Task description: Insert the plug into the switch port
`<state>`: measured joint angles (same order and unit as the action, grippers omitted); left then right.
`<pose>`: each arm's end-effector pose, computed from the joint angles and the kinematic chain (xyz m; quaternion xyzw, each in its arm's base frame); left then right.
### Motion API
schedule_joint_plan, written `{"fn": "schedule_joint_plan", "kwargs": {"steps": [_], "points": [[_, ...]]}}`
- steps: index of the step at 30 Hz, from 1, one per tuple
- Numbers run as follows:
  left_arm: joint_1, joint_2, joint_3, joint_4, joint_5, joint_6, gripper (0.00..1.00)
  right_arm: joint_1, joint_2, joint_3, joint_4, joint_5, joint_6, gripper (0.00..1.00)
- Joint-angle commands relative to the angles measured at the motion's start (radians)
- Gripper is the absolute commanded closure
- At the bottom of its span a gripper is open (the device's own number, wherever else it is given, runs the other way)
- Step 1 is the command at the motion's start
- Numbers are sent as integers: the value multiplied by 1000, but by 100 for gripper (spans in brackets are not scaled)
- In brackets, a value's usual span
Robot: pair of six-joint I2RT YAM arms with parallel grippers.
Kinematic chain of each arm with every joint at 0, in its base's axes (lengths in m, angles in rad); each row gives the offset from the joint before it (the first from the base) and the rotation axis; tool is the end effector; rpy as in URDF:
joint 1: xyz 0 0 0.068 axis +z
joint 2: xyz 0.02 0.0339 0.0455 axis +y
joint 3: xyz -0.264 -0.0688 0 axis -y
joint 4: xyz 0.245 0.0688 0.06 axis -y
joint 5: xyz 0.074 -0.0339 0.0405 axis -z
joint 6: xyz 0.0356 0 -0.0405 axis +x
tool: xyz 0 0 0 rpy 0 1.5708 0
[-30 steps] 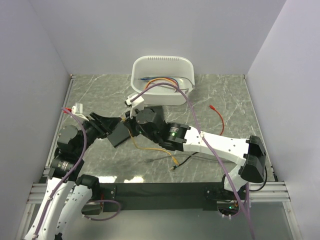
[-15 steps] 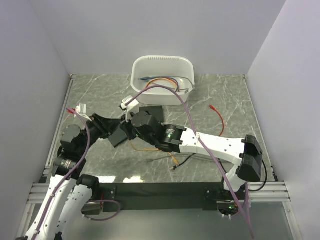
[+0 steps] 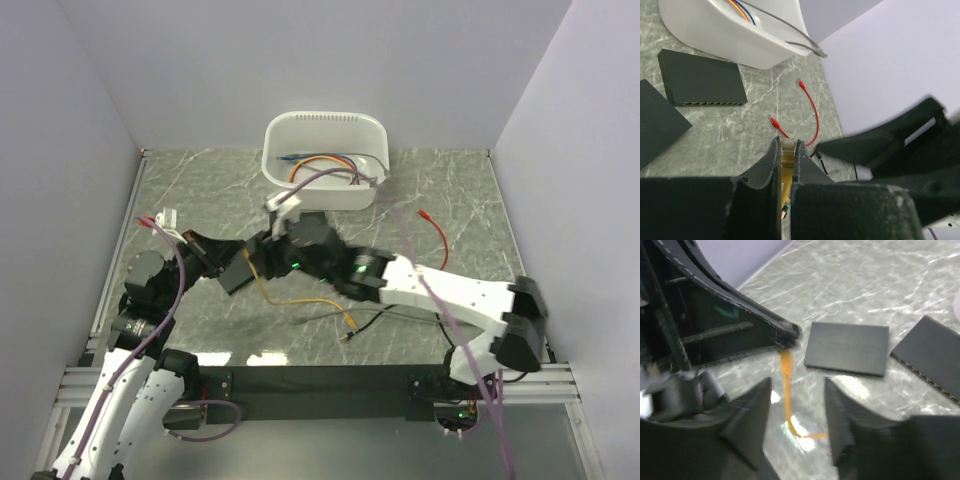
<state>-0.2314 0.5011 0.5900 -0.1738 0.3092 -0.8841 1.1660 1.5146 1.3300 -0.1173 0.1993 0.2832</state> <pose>0.1286 -0.0414 0.3127 -0.1346 0.7227 -0.4500 0.5071 0.1486 0.3290 0.3587 -0.2890 0.7498 0.3309 0.4947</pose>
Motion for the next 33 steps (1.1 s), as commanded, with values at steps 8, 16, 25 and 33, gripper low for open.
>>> {"fn": "schedule_joint_plan", "kwargs": {"steps": [8,16,25,33], "points": [[3,-59,-168,485,272,-71,100,-451,-308,-325,512,-1052,290,45],[3,-134,-236,665,331,-150,99,-421,-177,-331,647,-1155,381,44],[1,-171,-276,708,332,-184,99,-287,-71,-215,507,-1020,269,45],[1,-191,-268,646,311,-161,100,-284,-60,-209,559,-976,304,55]]}}
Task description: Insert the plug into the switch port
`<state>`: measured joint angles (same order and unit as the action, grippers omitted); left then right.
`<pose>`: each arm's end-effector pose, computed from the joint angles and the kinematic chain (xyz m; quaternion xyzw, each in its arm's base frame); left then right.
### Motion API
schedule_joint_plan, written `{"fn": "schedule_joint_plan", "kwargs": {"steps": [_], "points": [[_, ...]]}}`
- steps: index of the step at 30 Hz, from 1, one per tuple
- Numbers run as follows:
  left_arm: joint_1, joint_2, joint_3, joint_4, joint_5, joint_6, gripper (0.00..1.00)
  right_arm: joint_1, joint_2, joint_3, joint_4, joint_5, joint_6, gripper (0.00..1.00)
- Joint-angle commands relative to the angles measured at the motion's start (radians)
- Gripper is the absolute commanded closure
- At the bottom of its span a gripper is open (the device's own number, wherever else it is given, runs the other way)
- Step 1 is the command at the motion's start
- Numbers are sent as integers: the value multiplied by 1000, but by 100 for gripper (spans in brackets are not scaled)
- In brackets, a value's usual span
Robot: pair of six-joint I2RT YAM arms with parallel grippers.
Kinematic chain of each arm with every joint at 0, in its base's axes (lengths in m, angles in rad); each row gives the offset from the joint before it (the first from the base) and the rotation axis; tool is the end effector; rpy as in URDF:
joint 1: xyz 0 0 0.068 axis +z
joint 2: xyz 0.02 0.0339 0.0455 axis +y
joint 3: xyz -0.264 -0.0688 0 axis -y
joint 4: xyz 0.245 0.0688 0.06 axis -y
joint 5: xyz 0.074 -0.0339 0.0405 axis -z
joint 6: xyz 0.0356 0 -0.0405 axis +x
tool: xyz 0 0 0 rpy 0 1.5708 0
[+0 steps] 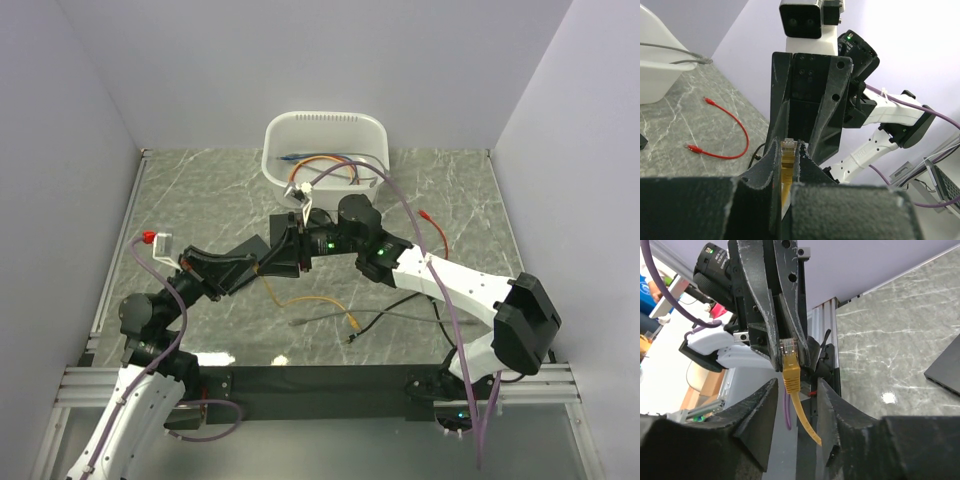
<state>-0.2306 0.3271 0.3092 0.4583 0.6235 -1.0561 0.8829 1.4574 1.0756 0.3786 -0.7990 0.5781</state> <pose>0.1015 -0.0452 0.2978 0.0328 0.5709 -0.6136 0.5445 0.1953 0.2778 0.3399 -0.3705 0.6032 0.6391 0.3006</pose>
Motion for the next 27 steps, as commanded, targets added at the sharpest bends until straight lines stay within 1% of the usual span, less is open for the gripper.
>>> {"fn": "schedule_joint_plan", "kwargs": {"steps": [1,6,15,25,27], "points": [[2,-16,14,7,-4,15,99,-1,0,47,65,21,12,57],[1,-16,16,-1,-11,22,99,2,14,53,65,29,12,64],[1,-16,10,0,-28,22,99,16,24,58,52,61,-6,69],[1,-22,8,-4,-61,18,99,18,38,37,82,43,9,69],[2,-22,5,3,-68,13,100,19,43,32,85,44,9,68]]}}
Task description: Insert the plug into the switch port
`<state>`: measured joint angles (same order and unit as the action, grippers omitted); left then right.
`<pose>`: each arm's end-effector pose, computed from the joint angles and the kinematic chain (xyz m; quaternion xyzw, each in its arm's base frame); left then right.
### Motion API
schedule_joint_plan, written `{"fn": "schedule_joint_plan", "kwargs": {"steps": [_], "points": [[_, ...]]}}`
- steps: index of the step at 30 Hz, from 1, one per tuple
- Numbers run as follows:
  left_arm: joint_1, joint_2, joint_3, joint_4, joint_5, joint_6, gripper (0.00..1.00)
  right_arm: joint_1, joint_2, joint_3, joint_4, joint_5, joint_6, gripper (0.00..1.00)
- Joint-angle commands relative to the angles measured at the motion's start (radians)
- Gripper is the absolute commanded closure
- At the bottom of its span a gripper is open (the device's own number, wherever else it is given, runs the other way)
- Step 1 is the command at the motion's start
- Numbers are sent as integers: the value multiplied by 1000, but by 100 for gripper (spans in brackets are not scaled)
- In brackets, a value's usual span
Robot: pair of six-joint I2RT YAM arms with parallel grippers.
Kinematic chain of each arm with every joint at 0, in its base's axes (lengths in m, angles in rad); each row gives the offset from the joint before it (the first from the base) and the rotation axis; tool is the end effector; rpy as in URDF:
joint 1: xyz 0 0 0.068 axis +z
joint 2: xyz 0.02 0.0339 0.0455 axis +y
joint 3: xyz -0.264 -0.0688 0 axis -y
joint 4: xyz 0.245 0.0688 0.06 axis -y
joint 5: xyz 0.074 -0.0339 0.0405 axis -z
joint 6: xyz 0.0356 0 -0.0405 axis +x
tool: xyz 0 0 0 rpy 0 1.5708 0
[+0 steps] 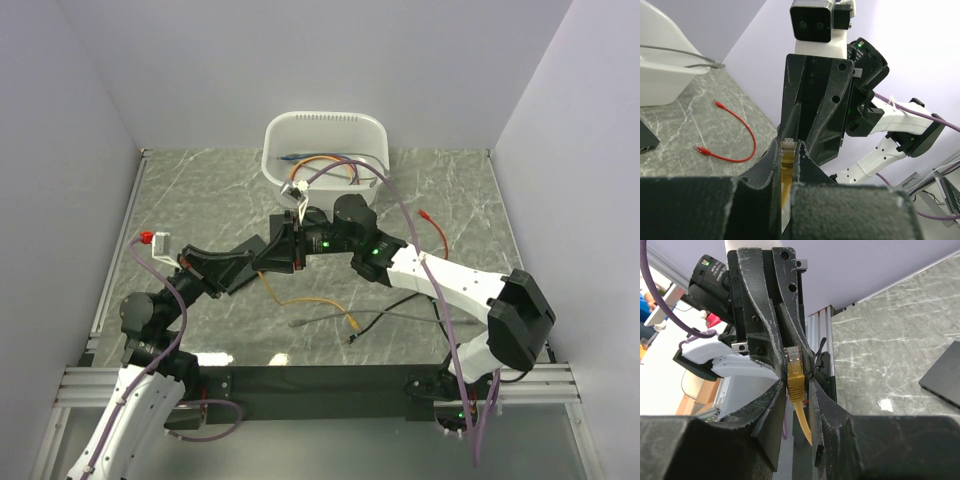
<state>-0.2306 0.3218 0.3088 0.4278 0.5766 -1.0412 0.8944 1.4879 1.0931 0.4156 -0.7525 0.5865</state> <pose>0.1030 -0.0441 0.2957 0.0123 0.5753 -0.6019 0.5538 0.1985 0.2861 0.3398 -0.3592 0.6028 0.6380 0.3170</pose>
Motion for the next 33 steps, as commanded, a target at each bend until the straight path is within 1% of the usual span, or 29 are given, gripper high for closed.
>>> {"fn": "schedule_joint_plan", "kwargs": {"steps": [1,6,8,10,11,12,13,15,16,17,19,20,21,22,23,24,25,26,27,28,29,30,31,32,33], "points": [[1,-15,1,40,-23,-6,99,8,12,14,48,-1,3,68],[2,-13,-2,43,-31,-10,100,8,6,7,49,5,-2,68],[1,-13,0,39,-32,-8,100,8,6,7,51,2,-1,73],[1,-13,0,37,-35,-8,100,8,2,-1,64,7,2,78],[2,-13,0,34,-38,-6,100,8,0,-5,71,5,6,84],[2,-12,-2,29,-40,-8,100,6,-5,-12,75,4,9,87],[1,-12,-2,26,-49,-5,99,8,-5,-15,81,2,10,95],[2,0,6,-10,-60,1,87,8,-14,-31,91,13,12,100],[2,9,24,-33,-61,12,79,6,-18,-39,92,19,10,100],[2,31,36,-56,-69,38,58,8,-21,-47,91,24,6,100],[1,58,84,-165,-92,78,40,1,-35,-71,66,38,-5,100],[2,66,102,-210,-148,116,26,-2,-41,-84,54,44,-23,100],[2,75,121,-268,-188,136,22,-11,-57,-111,40,51,-34,100],[2,104,162,-370,-239,159,18,-17,-63,-128,16,76,-43,100],[2,126,179,-424,-292,188,12,-25,-70,-140,-9,94,-72,100],[2,155,199,-485,-407,200,11,-28,-80,-153,-46,120,-97,100],[2,222,229,-561,-447,211,11,-29,-81,-153,-139,168,-126,100],[2,256,237,-578,-475,220,11,-29,-81,-148,-190,258,-179,100],[4,290,242,-592,-538,213,11,-28,-62,-131,-236,300,-198,100],[5,357,248,-613,-561,205,11,-28,-49,-118,-317,333,-212,100],[7,393,251,-621,-575,184,12,-28,-34,-105,-352,420,-232,100],[7,426,253,-627,-604,175,12,-28,4,-72,-388,455,-241,100],[11,486,253,-623,-638,168,13,-26,27,-50,-461,487,-250,100],[14,512,251,-614,-653,158,13,-20,70,-30,-490,560,-266,100],[16,535,250,-607,-668,155,13,-14,92,6,-517,588,-274,100]]}}
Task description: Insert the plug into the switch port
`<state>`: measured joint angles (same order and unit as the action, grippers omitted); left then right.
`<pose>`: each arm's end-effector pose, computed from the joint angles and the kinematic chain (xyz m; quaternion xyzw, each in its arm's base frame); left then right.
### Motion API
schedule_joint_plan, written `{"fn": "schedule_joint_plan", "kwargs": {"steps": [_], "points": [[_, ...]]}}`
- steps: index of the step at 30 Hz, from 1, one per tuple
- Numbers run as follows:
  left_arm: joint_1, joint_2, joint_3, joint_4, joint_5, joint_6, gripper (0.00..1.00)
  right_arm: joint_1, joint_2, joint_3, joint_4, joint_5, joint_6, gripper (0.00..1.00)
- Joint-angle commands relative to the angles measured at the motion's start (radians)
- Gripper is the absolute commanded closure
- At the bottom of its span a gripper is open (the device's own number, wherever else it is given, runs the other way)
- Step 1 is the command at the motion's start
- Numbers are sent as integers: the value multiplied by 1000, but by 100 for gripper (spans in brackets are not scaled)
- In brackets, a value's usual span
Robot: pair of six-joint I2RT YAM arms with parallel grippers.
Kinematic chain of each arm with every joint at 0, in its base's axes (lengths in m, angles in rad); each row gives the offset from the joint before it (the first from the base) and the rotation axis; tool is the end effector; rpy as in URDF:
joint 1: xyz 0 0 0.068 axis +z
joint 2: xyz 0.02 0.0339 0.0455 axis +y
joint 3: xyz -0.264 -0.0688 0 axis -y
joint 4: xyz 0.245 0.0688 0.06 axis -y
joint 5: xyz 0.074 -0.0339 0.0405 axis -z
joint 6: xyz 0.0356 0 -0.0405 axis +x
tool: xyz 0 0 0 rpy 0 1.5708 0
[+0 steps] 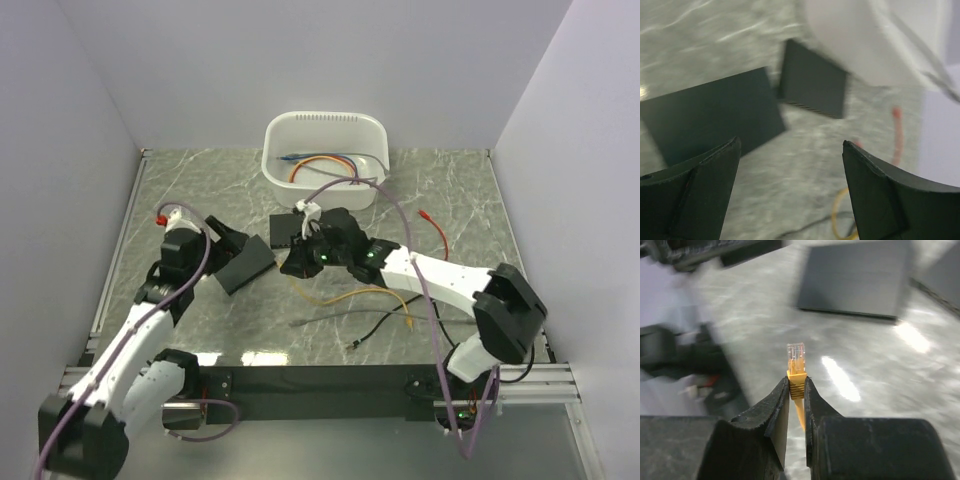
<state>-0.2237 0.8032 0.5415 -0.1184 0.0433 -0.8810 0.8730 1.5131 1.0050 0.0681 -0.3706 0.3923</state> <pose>0.1855 -0.0438 0.2574 -0.2557 0.7874 -0.3094 0.4679 0.2118 0.2726 0.2646 -0.2934 0.7826 0.4368 0.3327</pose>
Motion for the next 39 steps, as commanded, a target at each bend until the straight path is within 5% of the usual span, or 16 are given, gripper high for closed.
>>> {"fn": "schedule_joint_plan", "kwargs": {"steps": [1,7,15,25,32,39], "points": [[15,89,9,-55,-169,-10,13,20,87,110,-204,237,-87,100],[112,148,-66,63,-211,-18,12,118,234,227,-244,335,-122,100],[305,355,-100,252,-15,20,16,173,441,415,-315,369,-161,100],[316,485,-106,358,81,94,21,193,536,507,-375,387,-193,100],[317,530,-54,333,41,114,22,199,492,454,-370,392,-175,100],[313,584,-75,407,152,89,28,208,424,371,-352,406,-150,100]]}}
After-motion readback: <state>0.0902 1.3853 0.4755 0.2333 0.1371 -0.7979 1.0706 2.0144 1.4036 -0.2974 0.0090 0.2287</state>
